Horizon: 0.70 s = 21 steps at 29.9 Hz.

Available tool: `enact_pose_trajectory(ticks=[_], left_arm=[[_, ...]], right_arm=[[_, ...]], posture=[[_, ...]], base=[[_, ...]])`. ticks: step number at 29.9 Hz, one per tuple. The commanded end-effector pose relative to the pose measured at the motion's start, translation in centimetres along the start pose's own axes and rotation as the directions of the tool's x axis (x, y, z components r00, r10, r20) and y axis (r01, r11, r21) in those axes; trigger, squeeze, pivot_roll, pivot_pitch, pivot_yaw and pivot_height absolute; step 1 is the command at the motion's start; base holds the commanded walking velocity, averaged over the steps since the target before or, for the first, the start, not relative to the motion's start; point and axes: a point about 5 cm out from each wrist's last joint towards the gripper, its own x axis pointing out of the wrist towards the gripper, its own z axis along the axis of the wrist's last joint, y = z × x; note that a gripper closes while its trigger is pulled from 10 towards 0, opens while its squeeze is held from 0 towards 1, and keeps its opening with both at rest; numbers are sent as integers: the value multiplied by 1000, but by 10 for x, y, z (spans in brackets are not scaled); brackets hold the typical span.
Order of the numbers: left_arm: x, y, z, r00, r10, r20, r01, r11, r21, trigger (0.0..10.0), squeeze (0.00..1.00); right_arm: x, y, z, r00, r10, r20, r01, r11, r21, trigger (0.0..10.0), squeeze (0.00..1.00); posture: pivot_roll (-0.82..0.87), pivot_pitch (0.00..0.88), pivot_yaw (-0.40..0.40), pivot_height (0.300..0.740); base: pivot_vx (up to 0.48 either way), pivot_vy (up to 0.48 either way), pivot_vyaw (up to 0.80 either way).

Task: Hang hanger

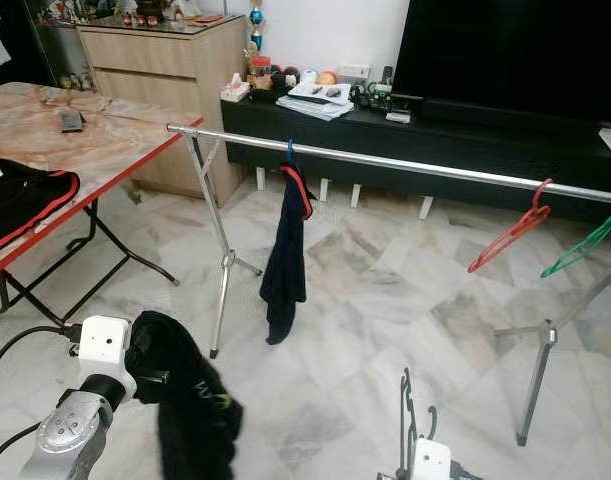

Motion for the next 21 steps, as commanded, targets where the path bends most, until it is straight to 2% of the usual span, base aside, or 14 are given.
enact_pose_trajectory(ticks=[1,21], left_arm=[[3,2,11,999,7,39,-7,1000,5,10000,0],[4,1,14,999,30,42,-29,1000,-7,10000,0]], right_arm=[[-4,-1,-20,996,-9,-86,10,1000,15,10000,0],[-3,1,-18,996,7,-87,-8,1000,0,10000,0]], posture=[[73,50,3,740],[81,65,-10,740]], base=[[0,480,0],[0,480,0]])
